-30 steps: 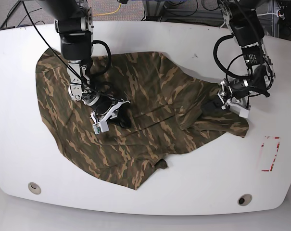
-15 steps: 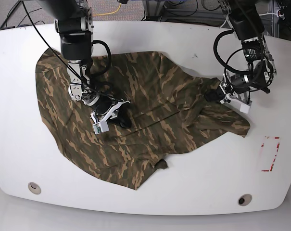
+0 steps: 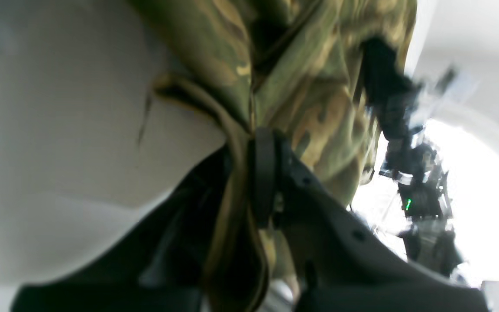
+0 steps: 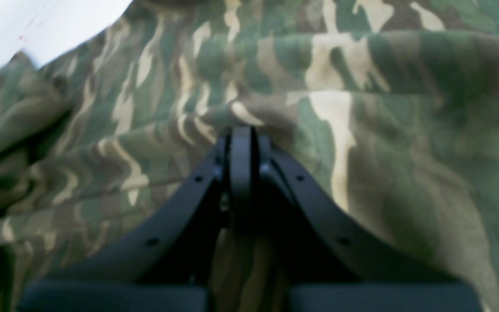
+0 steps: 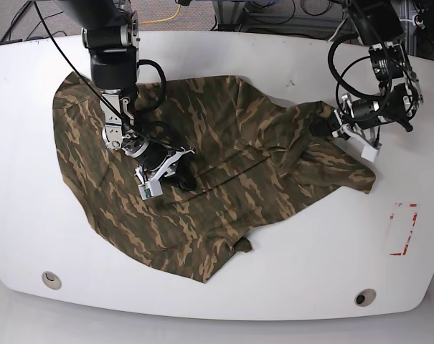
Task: Layout the t-shirt on the table in an organized manner, then fold the t-shirt properly
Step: 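Pull the grasped shirt edge away from the right gripper with the left gripper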
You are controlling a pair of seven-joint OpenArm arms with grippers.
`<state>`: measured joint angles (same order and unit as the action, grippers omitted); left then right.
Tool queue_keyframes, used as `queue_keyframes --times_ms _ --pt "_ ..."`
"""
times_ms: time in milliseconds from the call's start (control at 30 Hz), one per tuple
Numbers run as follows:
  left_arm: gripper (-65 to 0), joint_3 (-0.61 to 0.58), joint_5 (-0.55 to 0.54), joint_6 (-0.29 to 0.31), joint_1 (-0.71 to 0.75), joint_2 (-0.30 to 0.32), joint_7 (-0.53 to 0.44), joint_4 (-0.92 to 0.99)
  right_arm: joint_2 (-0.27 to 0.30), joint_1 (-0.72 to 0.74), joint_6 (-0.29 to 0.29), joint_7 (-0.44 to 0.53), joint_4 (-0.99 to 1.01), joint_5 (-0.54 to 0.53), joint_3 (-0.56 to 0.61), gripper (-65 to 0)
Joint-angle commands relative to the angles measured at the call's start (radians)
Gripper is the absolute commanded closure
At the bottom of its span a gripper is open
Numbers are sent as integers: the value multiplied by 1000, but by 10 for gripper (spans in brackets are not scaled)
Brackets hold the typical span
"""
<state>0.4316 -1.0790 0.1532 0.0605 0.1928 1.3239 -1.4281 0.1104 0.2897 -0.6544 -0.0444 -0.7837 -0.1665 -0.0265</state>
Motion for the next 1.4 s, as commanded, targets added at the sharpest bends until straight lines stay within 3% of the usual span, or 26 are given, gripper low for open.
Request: queue_keyframes --times_ms 0,167,433,600,833,1200,1367 --pt "-25 6 -60 1 25 53 -5 -43 5 -7 45 -108 11 68 3 -27" --pt "-25 11 -134 0 111 124 -5 -99 7 -1 45 -108 11 68 3 -27" --pt "-26 88 -148 0 250 196 10 -213 8 -1 45 -108 11 68 3 -27" --pt "-28 172 -148 3 315 198 72 -228 8 -1 45 -108 11 68 3 -27" --pt "-29 261 -148 4 439 199 72 -273 8 -1 43 -108 11 68 3 -27" --pt "-32 283 -206 4 569 199 72 -385 5 -4 40 -108 11 68 3 -27" --pt "-126 287 -215 4 626 199 72 -417 5 -4 40 -108 11 68 3 -27"
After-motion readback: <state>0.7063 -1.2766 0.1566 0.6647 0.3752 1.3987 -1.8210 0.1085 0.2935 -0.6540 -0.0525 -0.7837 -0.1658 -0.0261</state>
